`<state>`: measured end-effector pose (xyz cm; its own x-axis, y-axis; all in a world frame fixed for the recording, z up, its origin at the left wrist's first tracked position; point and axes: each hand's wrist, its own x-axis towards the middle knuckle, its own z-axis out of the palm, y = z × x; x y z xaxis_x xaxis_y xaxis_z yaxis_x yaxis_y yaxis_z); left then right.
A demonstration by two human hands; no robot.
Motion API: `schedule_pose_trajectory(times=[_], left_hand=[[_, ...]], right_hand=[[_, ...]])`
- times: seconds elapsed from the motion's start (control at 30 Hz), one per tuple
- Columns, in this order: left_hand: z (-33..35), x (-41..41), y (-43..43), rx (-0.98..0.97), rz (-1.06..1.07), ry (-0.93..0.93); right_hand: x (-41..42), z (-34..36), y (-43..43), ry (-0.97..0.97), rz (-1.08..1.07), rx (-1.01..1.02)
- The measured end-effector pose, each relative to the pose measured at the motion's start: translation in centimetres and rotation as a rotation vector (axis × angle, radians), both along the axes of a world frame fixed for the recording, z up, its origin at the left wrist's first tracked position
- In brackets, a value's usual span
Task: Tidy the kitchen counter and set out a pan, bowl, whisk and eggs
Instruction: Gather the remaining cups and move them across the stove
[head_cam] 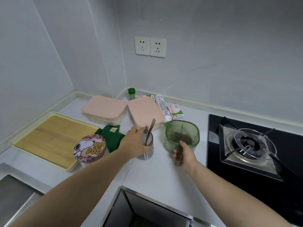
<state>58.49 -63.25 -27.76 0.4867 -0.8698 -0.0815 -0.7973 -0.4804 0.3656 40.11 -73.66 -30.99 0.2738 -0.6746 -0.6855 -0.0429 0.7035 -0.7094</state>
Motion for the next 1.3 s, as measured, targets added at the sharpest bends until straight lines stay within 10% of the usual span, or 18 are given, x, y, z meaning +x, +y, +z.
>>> schedule_pose_trajectory(times=[1.3], left_hand=[[8.4,-21.1,-6.0,-0.379,-0.246,-0.107]], right_hand=[[-22.1,9.3,-4.1,-0.16,-0.156,-0.251]])
